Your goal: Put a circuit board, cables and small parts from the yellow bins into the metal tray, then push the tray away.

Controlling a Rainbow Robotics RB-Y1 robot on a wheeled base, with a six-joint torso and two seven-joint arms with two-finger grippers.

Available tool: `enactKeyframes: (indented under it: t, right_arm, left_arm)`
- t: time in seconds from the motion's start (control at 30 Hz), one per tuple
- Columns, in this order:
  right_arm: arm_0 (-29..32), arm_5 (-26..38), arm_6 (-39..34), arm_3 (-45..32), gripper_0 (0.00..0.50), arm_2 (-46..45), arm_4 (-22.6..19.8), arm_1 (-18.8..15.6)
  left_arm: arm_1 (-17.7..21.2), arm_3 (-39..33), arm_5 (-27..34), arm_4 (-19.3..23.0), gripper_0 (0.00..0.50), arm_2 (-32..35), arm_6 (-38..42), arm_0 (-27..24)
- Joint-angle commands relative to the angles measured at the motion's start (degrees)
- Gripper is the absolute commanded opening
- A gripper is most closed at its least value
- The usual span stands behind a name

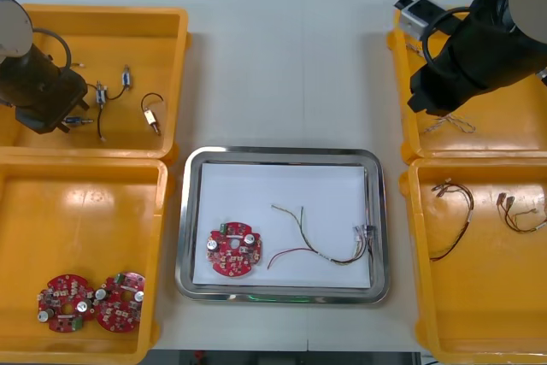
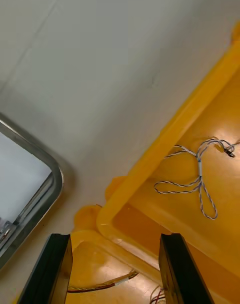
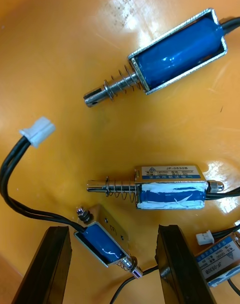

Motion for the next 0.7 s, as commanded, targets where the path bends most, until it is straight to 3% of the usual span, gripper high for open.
enactKeyframes:
  t: [0.03, 0.43, 0.47, 0.5, 0.53, 0.57, 0.7]
  right_arm:
    - [-5.1, 0.18, -1.35, 4.6, 0.5, -3.1, 2.4, -2.28]
    - [-8.36, 0.18, -1.0, 14.18, 0.5, -8.11, 8.38, -4.92]
    - [-8.36, 0.18, -1.09, 14.89, 0.5, -8.63, 8.38, -5.62]
    - [-8.44, 0.18, -1.09, 15.94, 0.5, -9.34, 8.38, -6.33]
    - [-8.36, 0.18, -1.17, 16.38, 0.5, -9.51, 8.29, -6.68]
    - [-8.44, 0.18, -1.35, 17.44, 0.5, -10.22, 8.38, -7.2]
    - [-8.44, 0.18, -1.26, 20.78, 0.5, -12.68, 9.52, -8.0]
  left_arm:
    - [-0.33, -0.29, -1.15, 0.46, 0.5, -1.83, 2.72, -0.68]
    - [-0.33, -0.29, -2.29, 0.46, 0.5, -1.92, 2.1, 0.47]
    - [-0.33, -0.29, -2.29, 0.46, 0.39, -1.92, 2.1, 0.47]
    - [-0.33, -0.29, -2.29, 0.46, 0.171, -1.83, 2.1, 0.47]
    - [-0.33, -0.29, -2.29, 0.46, 0.044, -1.92, 2.1, 0.47]
    - [-0.24, -0.29, -2.29, 0.46, 0.0, -1.83, 1.93, 0.47]
    - [-0.24, -0.29, -2.29, 0.2, 0.0, -1.83, 1.58, 0.47]
